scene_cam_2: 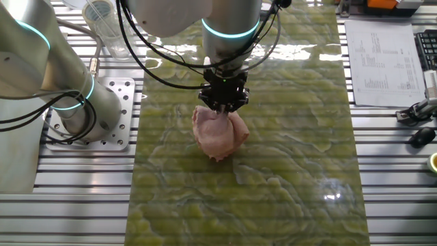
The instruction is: Clean the table with a cloth
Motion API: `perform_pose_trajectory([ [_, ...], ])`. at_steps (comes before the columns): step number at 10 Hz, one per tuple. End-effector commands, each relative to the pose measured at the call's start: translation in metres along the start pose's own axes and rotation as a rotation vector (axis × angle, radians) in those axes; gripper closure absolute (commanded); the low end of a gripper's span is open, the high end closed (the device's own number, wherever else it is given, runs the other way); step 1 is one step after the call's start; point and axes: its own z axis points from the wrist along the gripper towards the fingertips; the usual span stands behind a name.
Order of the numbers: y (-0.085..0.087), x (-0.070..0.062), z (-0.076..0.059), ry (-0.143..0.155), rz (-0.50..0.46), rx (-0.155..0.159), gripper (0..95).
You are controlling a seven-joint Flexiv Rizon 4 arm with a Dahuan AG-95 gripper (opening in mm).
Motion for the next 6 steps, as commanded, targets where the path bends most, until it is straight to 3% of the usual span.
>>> perform_pose_trajectory([
  [1, -0.006, -0.002, -0.001, -0.030, -0.037, 0.000, 95.0],
  [6, -0.028, -0.005, -0.012, -0.019, -0.053, 0.003, 95.0],
])
